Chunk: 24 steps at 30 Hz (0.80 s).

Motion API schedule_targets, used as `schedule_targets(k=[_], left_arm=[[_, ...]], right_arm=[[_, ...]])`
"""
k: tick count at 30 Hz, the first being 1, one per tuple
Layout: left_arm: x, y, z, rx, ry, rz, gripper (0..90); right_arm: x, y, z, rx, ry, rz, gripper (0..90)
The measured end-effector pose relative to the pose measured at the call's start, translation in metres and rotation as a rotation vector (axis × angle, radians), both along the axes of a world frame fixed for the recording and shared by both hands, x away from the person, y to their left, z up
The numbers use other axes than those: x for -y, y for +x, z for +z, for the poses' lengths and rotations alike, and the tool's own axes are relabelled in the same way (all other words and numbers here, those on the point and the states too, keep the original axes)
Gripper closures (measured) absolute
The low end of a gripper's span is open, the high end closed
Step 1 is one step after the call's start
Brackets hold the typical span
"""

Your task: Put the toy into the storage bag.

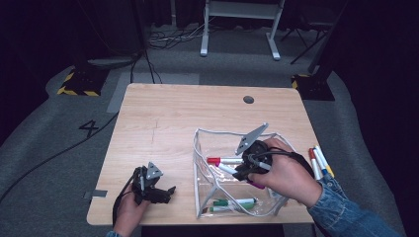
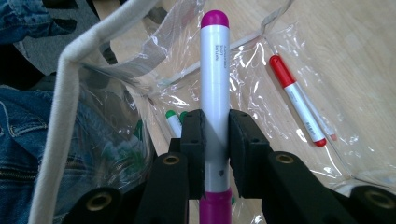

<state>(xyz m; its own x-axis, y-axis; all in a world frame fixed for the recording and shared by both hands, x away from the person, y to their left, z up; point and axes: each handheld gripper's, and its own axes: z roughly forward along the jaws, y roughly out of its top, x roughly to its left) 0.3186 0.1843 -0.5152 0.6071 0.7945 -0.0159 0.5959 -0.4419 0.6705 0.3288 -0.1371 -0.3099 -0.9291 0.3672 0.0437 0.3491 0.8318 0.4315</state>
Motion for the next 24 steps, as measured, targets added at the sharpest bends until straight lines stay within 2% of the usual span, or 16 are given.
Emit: schedule_targets(k=[18, 19, 24], left_arm=[[0.0, 0.0, 0.0, 0.0, 0.001, 0.0, 0.0], [0.0, 0.0, 0.0, 0.0, 0.001, 0.0, 0.0], [0.0, 0.0, 0.0, 0.0, 0.001, -0.001, 0.0]], right_arm=[[-0.021, 0.007, -0.04, -0.087, -0.133, 0.038, 76.9], [-0.022, 0.008, -0.046, -0.098, -0.161, 0.051, 76.9], [-0.025, 0.009, -0.059, -0.123, -0.214, 0.073, 76.9]])
